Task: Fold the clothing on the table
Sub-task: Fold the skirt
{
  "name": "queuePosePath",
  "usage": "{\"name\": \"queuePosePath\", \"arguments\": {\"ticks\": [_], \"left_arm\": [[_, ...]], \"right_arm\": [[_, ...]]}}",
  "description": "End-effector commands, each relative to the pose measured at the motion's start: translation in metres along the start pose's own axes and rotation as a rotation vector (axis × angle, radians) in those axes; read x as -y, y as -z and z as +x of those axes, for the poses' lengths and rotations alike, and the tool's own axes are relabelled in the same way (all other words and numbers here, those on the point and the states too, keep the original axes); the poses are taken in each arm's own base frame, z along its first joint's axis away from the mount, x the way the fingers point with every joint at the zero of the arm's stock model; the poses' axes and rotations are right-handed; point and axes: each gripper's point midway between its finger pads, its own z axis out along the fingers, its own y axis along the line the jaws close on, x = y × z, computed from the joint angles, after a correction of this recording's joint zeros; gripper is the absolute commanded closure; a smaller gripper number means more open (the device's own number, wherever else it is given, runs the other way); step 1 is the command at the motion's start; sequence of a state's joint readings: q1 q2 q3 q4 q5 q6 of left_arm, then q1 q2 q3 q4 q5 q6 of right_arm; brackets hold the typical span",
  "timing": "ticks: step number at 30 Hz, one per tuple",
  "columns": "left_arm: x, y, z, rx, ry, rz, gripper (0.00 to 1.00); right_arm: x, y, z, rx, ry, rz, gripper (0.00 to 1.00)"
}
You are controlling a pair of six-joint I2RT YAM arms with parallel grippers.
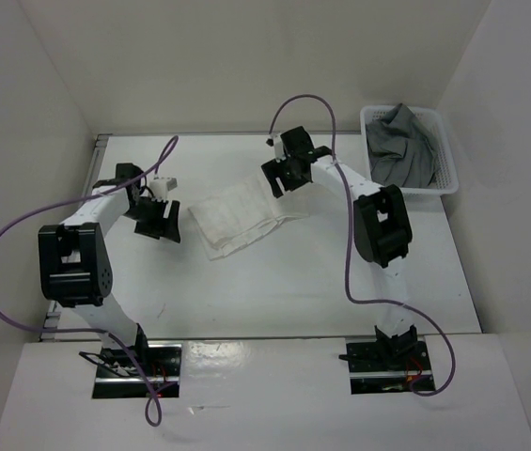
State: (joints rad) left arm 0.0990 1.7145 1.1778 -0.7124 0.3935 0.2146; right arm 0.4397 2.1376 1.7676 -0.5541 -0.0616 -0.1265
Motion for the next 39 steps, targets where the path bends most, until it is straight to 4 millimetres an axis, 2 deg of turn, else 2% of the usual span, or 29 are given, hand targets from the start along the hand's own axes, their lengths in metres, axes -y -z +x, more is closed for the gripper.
{"name": "queuePosePath", "arguments": {"ticks": [1, 2, 3, 5, 9, 10, 11, 13, 15, 17, 20, 21, 22, 23, 25, 26, 28, 29, 30, 31, 32, 35, 39], "left_arm": [[-0.001, 0.021, -0.014, 0.07, -0.064, -0.06, 0.19], [0.0, 0.022, -0.012, 0.07, -0.064, -0.06, 0.17], [-0.001, 0.026, -0.013, 0.079, -0.068, -0.075, 0.16], [-0.002, 0.027, -0.013, 0.089, -0.073, -0.088, 0.08], [-0.002, 0.031, -0.01, 0.099, -0.059, -0.111, 0.05], [-0.004, 0.029, -0.005, 0.087, -0.054, -0.118, 0.05], [-0.005, 0.032, -0.006, 0.094, -0.057, -0.131, 0.0], [-0.005, 0.032, -0.006, 0.094, -0.057, -0.132, 0.0], [-0.003, 0.033, -0.003, 0.093, -0.047, -0.131, 0.0], [-0.003, 0.031, 0.001, 0.084, -0.044, -0.128, 0.0], [-0.004, 0.029, 0.002, 0.084, -0.044, -0.128, 0.0], [-0.004, 0.029, 0.002, 0.084, -0.044, -0.128, 0.0], [-0.004, 0.029, 0.002, 0.084, -0.044, -0.128, 0.0], [-0.004, 0.029, 0.002, 0.084, -0.044, -0.128, 0.0], [-0.003, 0.026, 0.003, 0.076, -0.04, -0.116, 0.0], [-0.003, 0.026, 0.003, 0.076, -0.04, -0.116, 0.0], [-0.003, 0.022, 0.001, 0.069, -0.037, -0.105, 0.0], [-0.001, 0.022, 0.003, 0.063, -0.034, -0.093, 0.0], [-0.002, 0.021, 0.001, 0.061, -0.032, -0.093, 0.0], [-0.002, 0.021, 0.001, 0.061, -0.032, -0.093, 0.0], [-0.001, 0.018, 0.002, 0.054, -0.029, -0.08, 0.0], [0.004, 0.016, -0.001, 0.064, -0.03, -0.044, 0.0], [0.009, 0.008, 0.001, 0.048, -0.031, 0.008, 0.0]], "right_arm": [[0.013, -0.019, -0.036, 0.08, -0.029, 0.05, 0.16], [0.016, -0.019, -0.051, 0.108, -0.029, 0.063, 0.15], [0.017, -0.024, -0.053, 0.107, -0.029, 0.063, 0.15], [0.024, -0.041, -0.054, 0.09, -0.038, 0.069, 0.15], [0.022, -0.064, -0.052, 0.068, -0.038, 0.047, 0.15], [0.023, -0.064, -0.058, 0.077, -0.038, 0.048, 0.15], [0.022, -0.075, -0.045, 0.035, -0.04, 0.044, 0.15], [0.016, -0.078, -0.047, 0.029, -0.032, 0.037, 0.15], [0.01, -0.082, -0.041, 0.008, -0.023, 0.04, 0.15], [0.004, -0.088, -0.027, -0.028, -0.027, 0.033, 0.15], [-0.005, -0.08, -0.009, -0.07, -0.044, 0.033, 0.15], [-0.009, -0.07, -0.016, -0.044, -0.049, 0.045, 0.15], [-0.014, -0.072, 0.002, -0.084, -0.037, 0.057, 0.14], [-0.015, -0.068, 0.006, -0.088, -0.049, 0.058, 0.14], [-0.031, -0.058, 0.019, -0.106, -0.054, 0.051, 0.14], [-0.029, -0.053, 0.026, -0.112, -0.084, 0.075, 0.14], [-0.049, -0.049, 0.033, -0.118, -0.078, 0.064, 0.14], [-0.049, -0.048, 0.044, -0.133, -0.091, 0.109, 0.14], [-0.055, -0.04, 0.04, -0.11, -0.087, 0.128, 0.14], [-0.07, -0.036, 0.044, -0.112, -0.063, 0.138, 0.14], [-0.069, -0.034, 0.05, -0.111, -0.055, 0.185, 0.14], [-0.085, -0.02, 0.041, -0.067, -0.036, 0.198, 0.14], [-0.098, 0.006, 0.002, 0.018, -0.011, 0.136, 0.14]]}}
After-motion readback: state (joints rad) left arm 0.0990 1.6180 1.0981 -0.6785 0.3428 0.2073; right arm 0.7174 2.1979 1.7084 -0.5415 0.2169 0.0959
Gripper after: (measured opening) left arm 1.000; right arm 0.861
